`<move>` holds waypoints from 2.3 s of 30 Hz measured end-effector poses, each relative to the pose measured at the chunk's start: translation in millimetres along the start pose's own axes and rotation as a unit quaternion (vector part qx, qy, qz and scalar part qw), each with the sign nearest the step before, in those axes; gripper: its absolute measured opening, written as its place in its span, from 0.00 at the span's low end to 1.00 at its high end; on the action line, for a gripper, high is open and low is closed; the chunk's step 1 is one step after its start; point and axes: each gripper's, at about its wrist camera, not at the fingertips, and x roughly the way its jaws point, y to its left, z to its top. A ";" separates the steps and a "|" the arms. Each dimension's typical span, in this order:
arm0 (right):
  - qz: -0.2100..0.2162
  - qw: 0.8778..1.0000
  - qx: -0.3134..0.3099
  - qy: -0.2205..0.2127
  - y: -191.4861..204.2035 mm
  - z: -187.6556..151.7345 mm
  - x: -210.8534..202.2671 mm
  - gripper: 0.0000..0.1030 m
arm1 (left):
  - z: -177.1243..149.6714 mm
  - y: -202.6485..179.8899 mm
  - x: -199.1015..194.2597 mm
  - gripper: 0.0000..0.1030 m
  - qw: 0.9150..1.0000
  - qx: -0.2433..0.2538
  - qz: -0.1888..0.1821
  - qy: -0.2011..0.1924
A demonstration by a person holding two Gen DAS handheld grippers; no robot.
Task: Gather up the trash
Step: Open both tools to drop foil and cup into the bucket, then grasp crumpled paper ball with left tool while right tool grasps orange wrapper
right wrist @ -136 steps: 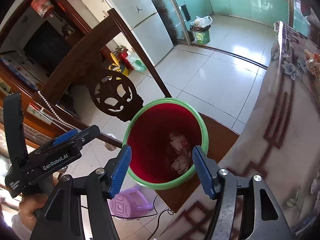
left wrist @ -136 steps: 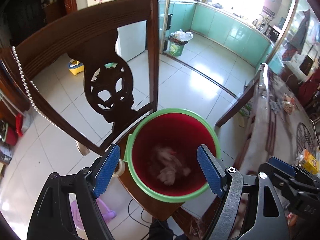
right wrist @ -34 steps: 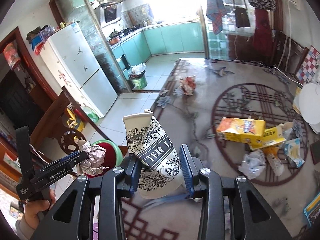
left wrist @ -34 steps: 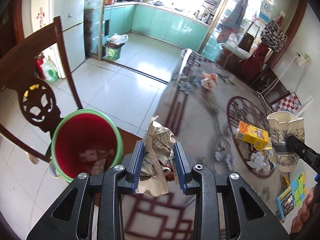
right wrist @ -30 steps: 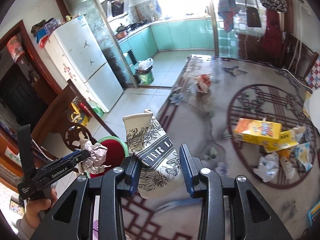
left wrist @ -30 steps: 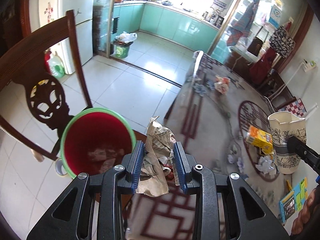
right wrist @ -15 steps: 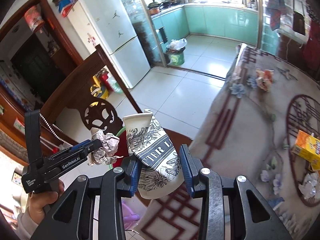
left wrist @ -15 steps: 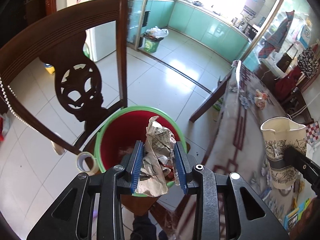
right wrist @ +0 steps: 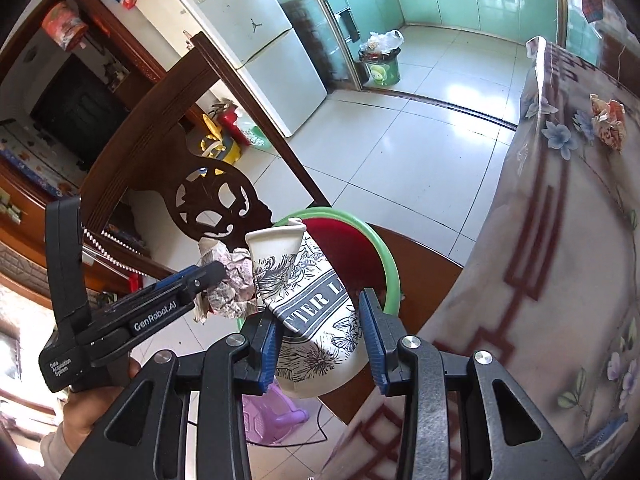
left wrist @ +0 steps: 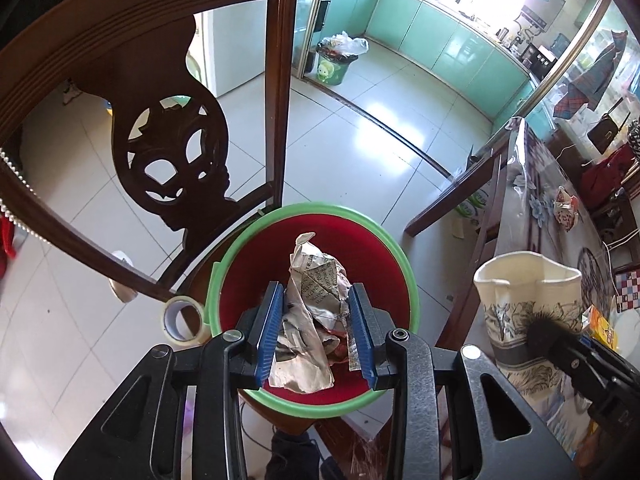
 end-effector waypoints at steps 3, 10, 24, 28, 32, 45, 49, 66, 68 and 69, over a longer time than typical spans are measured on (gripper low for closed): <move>0.015 1.000 0.001 0.000 -1.1 5.9 6.6 0.34 | 5.2 1.1 3.9 0.40 1.000 -0.002 0.004 -0.002; 0.028 0.999 -0.021 -0.020 6.5 8.7 8.9 0.56 | 16.6 2.6 -5.7 0.79 0.999 -0.007 0.031 -0.033; -0.021 0.994 0.068 -0.081 -82.9 -55.4 -128.6 0.57 | -9.9 -88.9 -66.4 0.79 0.994 0.080 -0.045 -0.063; -0.058 0.987 0.101 -0.107 -127.5 -91.8 -186.0 0.57 | -30.9 -132.4 -91.6 0.79 0.988 0.106 -0.067 -0.087; -0.091 0.981 0.121 -0.122 -179.4 -122.1 -238.7 0.57 | -58.8 -178.6 -107.5 0.80 0.984 0.122 -0.093 -0.089; -0.218 0.956 0.191 -0.042 -412.1 -180.9 -284.7 0.57 | -155.5 -326.1 -105.1 0.80 0.967 0.210 -0.137 -0.048; -0.204 0.957 0.205 -0.018 -457.8 -181.1 -255.0 0.57 | -177.0 -363.5 -88.5 0.80 0.958 0.248 -0.140 -0.020; -0.190 0.950 0.229 -0.099 -453.1 -206.5 -310.8 0.08 | -220.2 -485.1 6.7 0.76 0.930 0.309 -0.173 0.100; -0.190 0.949 0.231 -0.100 -448.9 -207.9 -315.0 0.08 | -223.0 -489.7 16.8 0.46 0.929 0.309 -0.170 0.116; -0.191 0.949 0.232 -0.101 -447.0 -207.8 -317.1 0.08 | -224.7 -490.4 20.5 0.44 0.927 0.304 -0.180 0.125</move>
